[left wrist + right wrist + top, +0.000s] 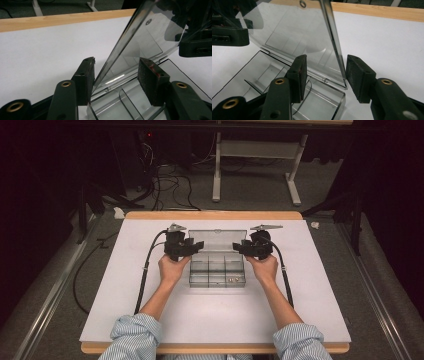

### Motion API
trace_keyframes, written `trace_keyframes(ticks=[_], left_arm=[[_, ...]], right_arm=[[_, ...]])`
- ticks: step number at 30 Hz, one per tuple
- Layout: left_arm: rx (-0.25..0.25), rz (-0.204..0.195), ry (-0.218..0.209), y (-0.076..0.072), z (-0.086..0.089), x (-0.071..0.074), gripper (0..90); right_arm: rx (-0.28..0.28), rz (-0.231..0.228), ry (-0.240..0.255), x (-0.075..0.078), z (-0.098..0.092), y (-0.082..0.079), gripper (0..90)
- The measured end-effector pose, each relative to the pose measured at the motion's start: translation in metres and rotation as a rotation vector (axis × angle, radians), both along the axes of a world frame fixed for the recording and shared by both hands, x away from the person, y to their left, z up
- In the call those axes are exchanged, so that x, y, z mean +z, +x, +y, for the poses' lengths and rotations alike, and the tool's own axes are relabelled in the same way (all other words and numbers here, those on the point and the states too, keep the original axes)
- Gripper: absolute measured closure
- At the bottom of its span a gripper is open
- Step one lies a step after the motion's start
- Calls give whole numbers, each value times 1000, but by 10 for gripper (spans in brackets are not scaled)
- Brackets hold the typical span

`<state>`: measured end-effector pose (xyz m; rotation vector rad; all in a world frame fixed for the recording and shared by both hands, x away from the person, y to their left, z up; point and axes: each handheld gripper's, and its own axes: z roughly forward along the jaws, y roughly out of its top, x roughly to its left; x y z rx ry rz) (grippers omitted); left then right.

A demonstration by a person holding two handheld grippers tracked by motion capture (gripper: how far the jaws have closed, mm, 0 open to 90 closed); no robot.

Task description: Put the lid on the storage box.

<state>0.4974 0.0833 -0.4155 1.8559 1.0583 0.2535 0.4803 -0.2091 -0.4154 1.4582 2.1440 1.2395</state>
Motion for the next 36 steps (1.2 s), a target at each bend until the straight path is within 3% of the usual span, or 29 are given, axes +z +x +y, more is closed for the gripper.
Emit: trace_keyframes(ticks=[36], left_arm=[[1,-10,-5,-17,12,-4,509]], right_arm=[[-11,5,46,-7,-27,-18,508]])
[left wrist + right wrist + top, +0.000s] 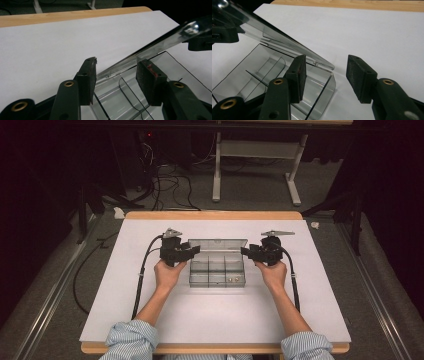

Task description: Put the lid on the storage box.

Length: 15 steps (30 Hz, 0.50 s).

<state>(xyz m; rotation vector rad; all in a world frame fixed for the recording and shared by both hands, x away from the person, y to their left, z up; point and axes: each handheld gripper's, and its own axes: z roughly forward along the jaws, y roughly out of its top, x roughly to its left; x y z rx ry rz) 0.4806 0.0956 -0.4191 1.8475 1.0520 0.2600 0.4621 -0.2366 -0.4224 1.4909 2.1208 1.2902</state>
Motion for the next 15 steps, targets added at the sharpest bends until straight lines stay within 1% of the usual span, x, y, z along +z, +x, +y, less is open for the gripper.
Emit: trace_keyframes(ticks=[9,12,15], left_arm=[[17,-3,-4,-3,8,0,508],[17,0,2,-3,9,0,506],[21,-6,-1,-5,12,1,506]], right_arm=[[3,-4,2,3,-2,-3,494],[0,-6,4,3,-3,-3,491],[4,-12,4,5,-3,-5,486]])
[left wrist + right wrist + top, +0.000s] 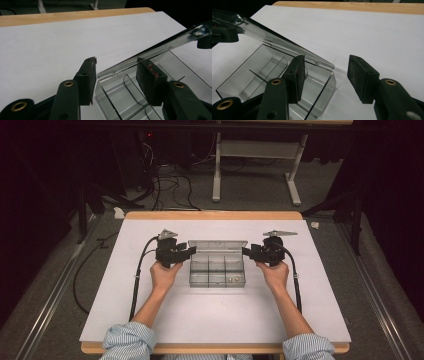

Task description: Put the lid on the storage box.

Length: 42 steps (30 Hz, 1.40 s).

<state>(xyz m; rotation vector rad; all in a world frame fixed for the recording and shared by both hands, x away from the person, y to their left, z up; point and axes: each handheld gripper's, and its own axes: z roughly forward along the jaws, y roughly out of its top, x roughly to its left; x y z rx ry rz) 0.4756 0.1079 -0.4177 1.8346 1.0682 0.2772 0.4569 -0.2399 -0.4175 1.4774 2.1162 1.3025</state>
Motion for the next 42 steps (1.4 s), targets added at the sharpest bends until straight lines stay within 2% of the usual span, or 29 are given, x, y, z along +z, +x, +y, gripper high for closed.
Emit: trace_keyframes(ticks=[14,23,42], left_arm=[[17,-8,14,-7,11,-4,496],[5,-11,31,-11,10,-3,488],[9,-2,11,-18,15,-9,481]], right_arm=[[11,3,-9,1,-1,-3,465],[24,7,-22,3,2,-7,455],[51,2,-40,5,6,-14,452]])
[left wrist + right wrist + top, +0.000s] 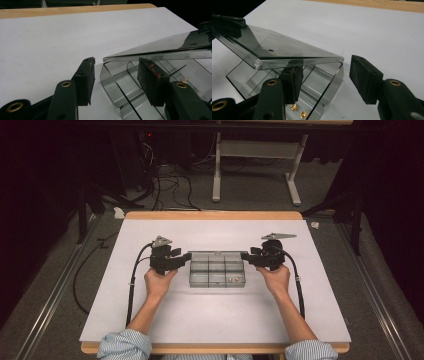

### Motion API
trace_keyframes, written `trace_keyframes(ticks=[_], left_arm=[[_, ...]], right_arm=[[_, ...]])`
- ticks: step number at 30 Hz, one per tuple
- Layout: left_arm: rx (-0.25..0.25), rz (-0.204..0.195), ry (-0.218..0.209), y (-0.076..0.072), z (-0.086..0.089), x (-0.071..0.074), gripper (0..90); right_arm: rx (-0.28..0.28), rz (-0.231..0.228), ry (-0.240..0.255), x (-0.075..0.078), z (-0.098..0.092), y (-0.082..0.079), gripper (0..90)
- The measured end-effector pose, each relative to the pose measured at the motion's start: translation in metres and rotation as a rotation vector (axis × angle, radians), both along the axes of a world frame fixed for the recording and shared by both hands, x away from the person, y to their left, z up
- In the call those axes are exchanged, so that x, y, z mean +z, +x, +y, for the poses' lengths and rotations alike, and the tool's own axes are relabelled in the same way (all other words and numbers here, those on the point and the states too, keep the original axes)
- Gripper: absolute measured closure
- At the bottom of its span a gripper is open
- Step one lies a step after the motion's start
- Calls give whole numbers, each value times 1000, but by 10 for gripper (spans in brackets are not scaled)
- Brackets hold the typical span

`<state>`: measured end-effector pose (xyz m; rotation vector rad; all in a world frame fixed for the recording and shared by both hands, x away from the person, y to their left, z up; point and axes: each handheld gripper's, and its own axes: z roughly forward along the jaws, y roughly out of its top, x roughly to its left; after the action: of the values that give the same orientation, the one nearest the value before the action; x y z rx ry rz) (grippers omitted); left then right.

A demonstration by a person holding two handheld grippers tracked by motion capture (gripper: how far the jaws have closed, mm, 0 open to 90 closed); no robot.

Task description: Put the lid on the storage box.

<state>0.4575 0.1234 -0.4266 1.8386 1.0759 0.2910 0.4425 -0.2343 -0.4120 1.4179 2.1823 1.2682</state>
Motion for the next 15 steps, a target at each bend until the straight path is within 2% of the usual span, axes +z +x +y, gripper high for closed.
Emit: trace_keyframes(ticks=[6,8,15], left_arm=[[-1,-2,8,-1,0,1,481],[-1,-2,7,-1,1,1,481],[-9,1,18,-3,-1,1,480]], right_arm=[[0,-2,-7,2,1,-3,456],[-6,-26,2,0,0,-6,470],[-18,-14,19,-6,-7,-9,470]])
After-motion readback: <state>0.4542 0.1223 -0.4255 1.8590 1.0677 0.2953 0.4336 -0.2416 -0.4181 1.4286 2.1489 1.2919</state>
